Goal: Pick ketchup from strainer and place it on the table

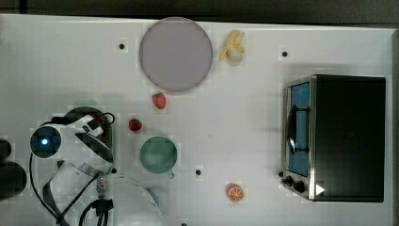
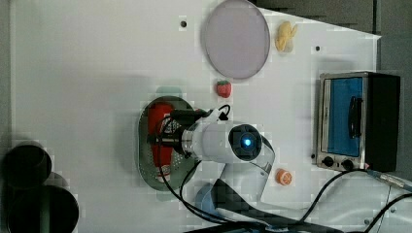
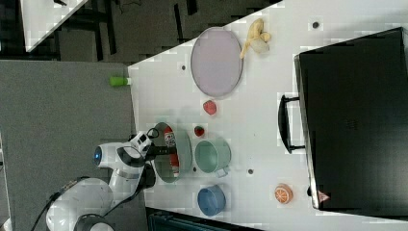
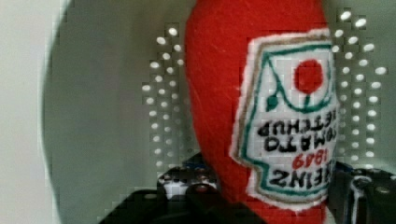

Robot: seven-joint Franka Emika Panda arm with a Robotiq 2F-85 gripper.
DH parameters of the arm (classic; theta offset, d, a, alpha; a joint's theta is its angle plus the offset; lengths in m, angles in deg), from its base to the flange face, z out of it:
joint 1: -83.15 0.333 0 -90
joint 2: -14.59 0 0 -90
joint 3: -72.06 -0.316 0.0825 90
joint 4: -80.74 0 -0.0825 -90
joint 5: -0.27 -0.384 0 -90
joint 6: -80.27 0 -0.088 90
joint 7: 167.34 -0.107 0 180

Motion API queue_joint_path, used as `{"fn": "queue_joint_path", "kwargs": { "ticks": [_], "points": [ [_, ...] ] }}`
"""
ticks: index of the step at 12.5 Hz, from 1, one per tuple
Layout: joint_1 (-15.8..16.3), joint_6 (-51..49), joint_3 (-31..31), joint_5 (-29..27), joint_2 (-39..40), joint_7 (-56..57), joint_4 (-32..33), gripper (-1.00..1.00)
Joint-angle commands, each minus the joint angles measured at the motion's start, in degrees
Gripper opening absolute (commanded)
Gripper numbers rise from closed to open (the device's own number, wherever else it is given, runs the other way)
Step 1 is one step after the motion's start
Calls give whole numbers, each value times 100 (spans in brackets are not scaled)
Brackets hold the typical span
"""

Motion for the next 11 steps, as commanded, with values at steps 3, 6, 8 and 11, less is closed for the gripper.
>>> {"fn": "queue_joint_path", "kwargs": {
  "ticks": [3, 6, 8, 11],
  "points": [
    [49, -497, -368, -339, -989, -296, -53, 21],
    [-119, -1055, -618, -1424, -1728, -281, -237, 21],
    [-207, -1540, -633, -1949, -2058, -176, -550, 21],
    [-432, -2774, -562, -2048, -2164, -21, -1318, 21]
  ]
}}
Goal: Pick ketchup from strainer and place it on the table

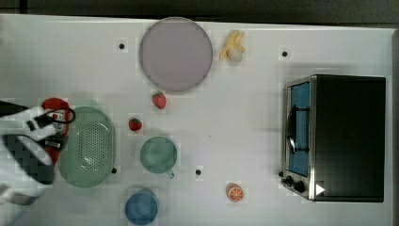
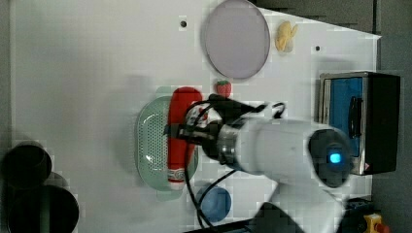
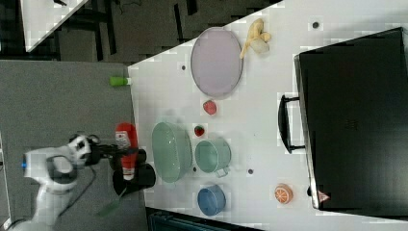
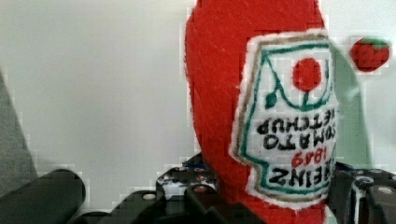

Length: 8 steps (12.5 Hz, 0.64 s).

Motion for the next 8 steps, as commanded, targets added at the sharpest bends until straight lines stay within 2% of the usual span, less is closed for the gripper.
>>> {"fn": "queue_joint_path", "kwargs": {
  "ticks": [1, 5, 8],
  "points": [
    [-402, -917, 168, -103, 6, 117, -663, 21],
    [-684, -1846, 652, -96, 246, 817, -1548, 21],
    [-849, -1854, 1327, -46, 305, 1293, -1702, 21]
  ]
}}
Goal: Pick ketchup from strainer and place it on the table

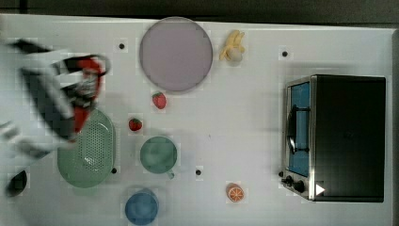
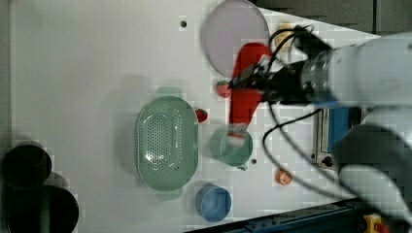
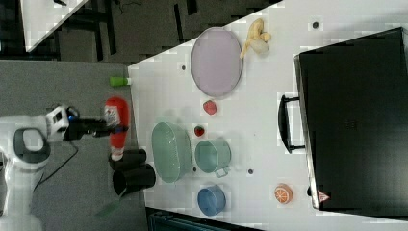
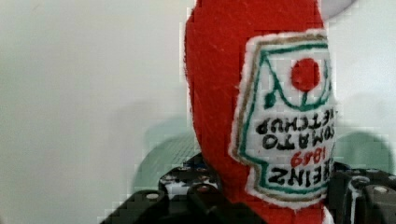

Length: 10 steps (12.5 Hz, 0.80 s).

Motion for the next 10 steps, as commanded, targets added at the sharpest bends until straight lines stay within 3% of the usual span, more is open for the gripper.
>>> {"fn": "queue_joint_path", "kwargs": {
  "ticks": [1, 5, 10],
  "points": [
    [-495, -21, 708, 130, 191, 786, -120, 21],
    [-607, -18, 1524, 286, 182, 1933, -102, 21],
    [-856, 154, 1836, 279, 125, 2479, 324, 21]
  ]
}}
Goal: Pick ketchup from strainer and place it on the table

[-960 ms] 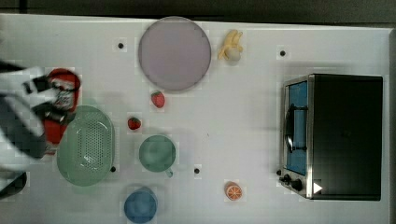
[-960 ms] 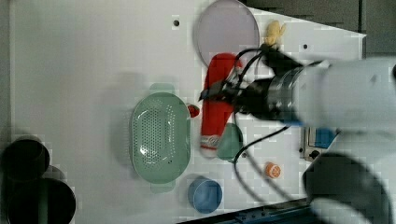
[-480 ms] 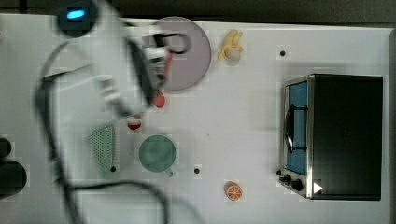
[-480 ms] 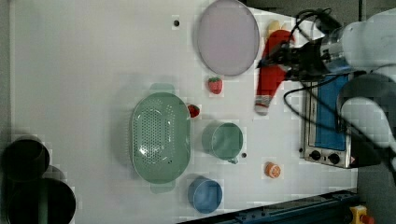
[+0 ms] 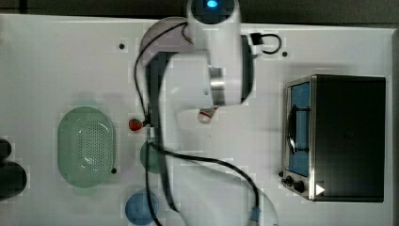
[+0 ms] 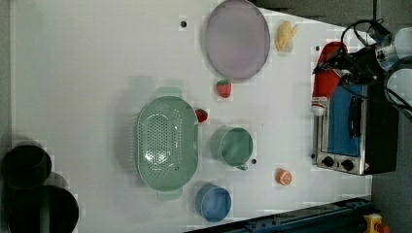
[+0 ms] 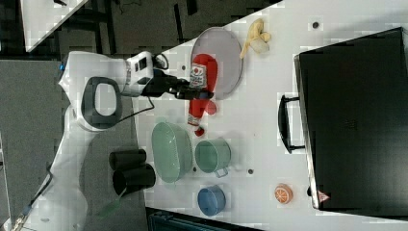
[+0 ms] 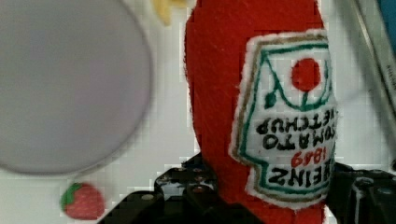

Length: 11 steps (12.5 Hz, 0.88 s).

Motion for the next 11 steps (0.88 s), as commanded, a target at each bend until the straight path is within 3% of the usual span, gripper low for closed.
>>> {"fn": "queue_joint_path", "kwargs": {
  "ticks": [1, 11],
  "points": [
    [120, 322, -207, -48, -356, 510, 461, 21],
    [-369, 3404, -186, -118, -475, 486, 3215, 21]
  ]
}}
